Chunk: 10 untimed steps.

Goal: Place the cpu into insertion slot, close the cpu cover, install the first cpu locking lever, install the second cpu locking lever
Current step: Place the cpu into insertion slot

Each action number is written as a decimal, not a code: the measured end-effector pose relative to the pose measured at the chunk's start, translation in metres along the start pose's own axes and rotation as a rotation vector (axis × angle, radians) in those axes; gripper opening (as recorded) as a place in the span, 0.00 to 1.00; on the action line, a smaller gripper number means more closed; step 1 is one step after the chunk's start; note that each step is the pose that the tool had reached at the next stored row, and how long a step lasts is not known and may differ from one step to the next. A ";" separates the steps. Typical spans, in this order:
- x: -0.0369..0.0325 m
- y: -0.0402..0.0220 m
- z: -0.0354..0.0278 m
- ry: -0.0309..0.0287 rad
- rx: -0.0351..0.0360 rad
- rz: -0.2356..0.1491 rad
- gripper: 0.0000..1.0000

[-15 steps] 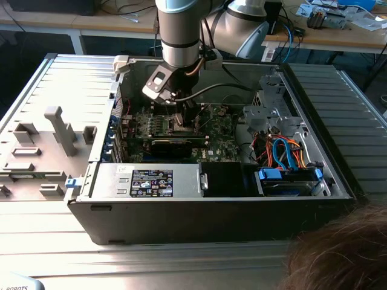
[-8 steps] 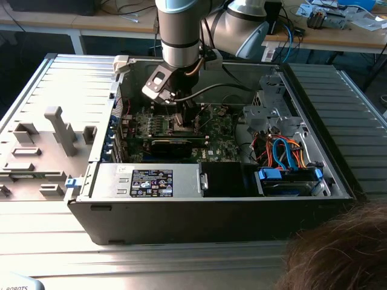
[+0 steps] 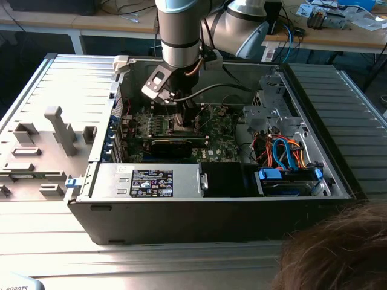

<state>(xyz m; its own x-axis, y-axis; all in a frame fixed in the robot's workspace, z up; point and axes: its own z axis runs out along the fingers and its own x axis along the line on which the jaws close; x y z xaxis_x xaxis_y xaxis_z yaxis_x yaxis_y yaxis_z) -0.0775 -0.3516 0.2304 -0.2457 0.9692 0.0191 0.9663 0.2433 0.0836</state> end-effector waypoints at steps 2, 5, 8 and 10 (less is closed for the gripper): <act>0.0000 0.0000 0.0000 -0.0002 -0.0001 0.002 0.54; 0.0000 0.0000 0.0001 -0.0005 -0.0001 0.007 0.54; 0.0000 0.0000 0.0001 -0.0009 -0.0002 0.010 0.54; 0.0000 0.0000 0.0002 -0.0012 -0.0003 0.014 0.54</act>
<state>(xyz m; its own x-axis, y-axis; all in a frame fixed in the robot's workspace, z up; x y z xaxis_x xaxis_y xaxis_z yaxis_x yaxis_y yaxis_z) -0.0775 -0.3516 0.2302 -0.2321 0.9725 0.0191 0.9696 0.2298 0.0837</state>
